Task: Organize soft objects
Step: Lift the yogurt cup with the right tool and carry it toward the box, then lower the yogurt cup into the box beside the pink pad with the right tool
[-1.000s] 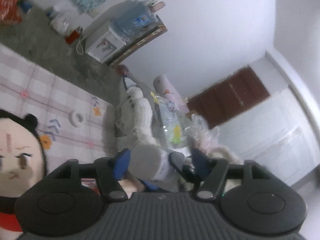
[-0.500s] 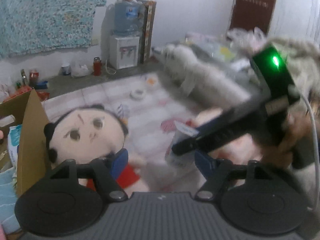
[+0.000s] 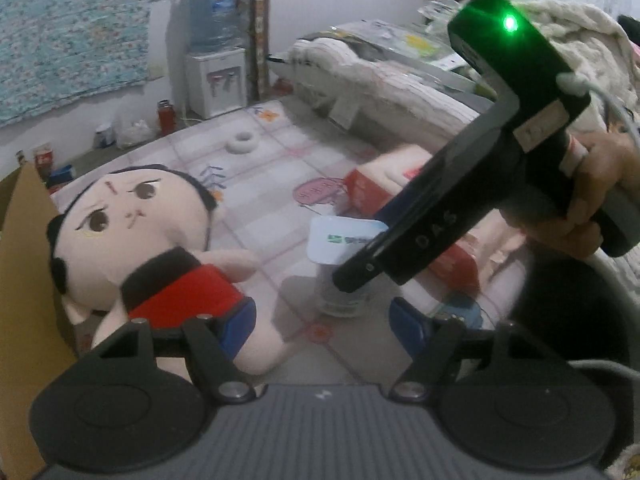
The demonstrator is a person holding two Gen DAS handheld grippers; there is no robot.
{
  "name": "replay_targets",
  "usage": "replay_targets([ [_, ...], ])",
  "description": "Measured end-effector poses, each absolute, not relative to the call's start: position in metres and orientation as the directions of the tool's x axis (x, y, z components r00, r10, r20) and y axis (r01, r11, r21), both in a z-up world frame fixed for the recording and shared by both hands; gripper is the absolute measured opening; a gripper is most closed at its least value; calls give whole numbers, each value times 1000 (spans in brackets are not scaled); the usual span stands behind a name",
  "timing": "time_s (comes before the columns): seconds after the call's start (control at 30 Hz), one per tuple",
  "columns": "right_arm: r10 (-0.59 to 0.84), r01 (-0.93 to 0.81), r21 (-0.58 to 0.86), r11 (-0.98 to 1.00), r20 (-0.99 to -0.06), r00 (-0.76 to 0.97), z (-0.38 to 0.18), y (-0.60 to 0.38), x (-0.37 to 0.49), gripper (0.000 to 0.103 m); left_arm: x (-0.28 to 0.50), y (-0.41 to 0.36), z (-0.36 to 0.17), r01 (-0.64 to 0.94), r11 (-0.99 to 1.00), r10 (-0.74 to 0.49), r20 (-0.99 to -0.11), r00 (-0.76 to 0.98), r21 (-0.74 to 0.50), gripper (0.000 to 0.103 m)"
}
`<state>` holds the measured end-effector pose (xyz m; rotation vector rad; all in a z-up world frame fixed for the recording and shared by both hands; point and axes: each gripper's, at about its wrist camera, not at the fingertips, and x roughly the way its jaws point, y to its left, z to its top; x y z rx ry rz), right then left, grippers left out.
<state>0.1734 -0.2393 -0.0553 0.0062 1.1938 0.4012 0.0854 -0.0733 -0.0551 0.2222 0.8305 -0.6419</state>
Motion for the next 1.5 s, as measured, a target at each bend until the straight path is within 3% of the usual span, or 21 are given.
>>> replay_targets([
  [0.3, 500, -129, 489, 863, -791, 353, -52, -279, 168, 72, 97, -116, -73, 637, 771, -391, -771, 503, 25, 75],
  [0.43, 525, -83, 535, 841, -769, 366, -56, -288, 170, 53, 109, -129, -84, 611, 790, -335, -797, 501, 52, 75],
  [0.53, 539, -62, 557, 828, -762, 358, -63, -292, 172, 45, 118, -133, -88, 588, 808, -322, -807, 496, 39, 74],
  [0.6, 546, -51, 567, 822, -760, 354, -68, -293, 172, 40, 121, -135, -91, 577, 816, -315, -806, 501, 39, 67],
  [0.7, 550, -37, 575, 817, -758, 350, -72, -295, 170, 28, 123, -137, -93, 573, 818, -320, -798, 510, 38, 65],
  [1.1, 531, -14, 563, 826, -769, 356, -38, -282, 140, 24, 89, -117, -59, 543, 839, -372, -771, 517, -41, 65],
  [1.3, 579, -99, 586, 804, -736, 352, 14, -242, 110, 24, 45, -66, -3, 484, 868, -404, -728, 555, -112, 64],
  [1.5, 675, -236, 633, 737, -674, 301, 53, -172, 99, 24, 8, 2, 40, 371, 919, -354, -697, 624, -134, 64],
])
